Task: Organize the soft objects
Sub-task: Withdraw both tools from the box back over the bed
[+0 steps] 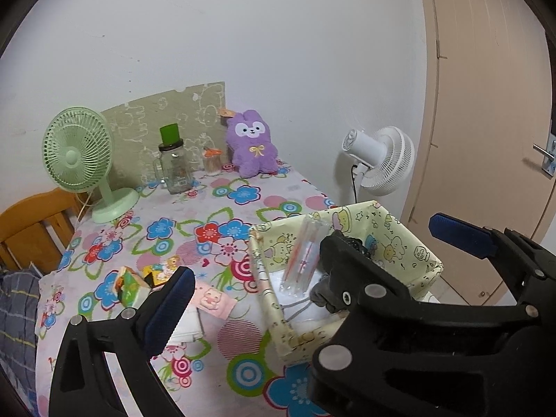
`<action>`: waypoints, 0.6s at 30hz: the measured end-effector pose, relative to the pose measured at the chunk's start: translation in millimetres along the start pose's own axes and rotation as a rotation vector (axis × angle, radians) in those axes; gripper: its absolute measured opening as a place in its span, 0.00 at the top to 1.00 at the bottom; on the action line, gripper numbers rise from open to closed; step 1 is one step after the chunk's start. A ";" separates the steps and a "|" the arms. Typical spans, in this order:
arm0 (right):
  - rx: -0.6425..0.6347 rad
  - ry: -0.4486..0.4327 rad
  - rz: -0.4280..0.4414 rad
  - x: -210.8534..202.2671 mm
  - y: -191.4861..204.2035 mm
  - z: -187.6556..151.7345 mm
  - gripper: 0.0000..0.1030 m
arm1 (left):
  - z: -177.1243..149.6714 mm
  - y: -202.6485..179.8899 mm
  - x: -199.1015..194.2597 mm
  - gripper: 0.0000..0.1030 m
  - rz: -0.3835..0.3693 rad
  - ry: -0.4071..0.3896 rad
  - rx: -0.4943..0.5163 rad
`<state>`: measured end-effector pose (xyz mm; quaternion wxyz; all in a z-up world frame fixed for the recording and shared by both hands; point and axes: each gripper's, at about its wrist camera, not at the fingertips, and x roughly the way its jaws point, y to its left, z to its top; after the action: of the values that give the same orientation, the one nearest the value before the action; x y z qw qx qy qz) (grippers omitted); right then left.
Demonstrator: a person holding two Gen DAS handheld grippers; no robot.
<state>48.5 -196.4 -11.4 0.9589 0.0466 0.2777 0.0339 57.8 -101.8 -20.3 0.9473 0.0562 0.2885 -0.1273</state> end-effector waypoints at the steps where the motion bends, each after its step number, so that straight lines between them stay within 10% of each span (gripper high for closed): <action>1: -0.003 -0.002 0.001 -1.2 3.3 -0.1 0.08 | -0.5 2.7 -1.5 0.02 0.002 -0.002 -0.002; 18: -0.032 -0.010 0.031 0.9 52.8 -0.9 0.08 | -10.7 46.5 -15.9 0.02 0.077 -0.016 -0.032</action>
<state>46.7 -143.9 -7.0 0.9603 0.0358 0.2716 0.0531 52.1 -51.8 -18.6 0.9546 0.0508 0.2805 -0.0865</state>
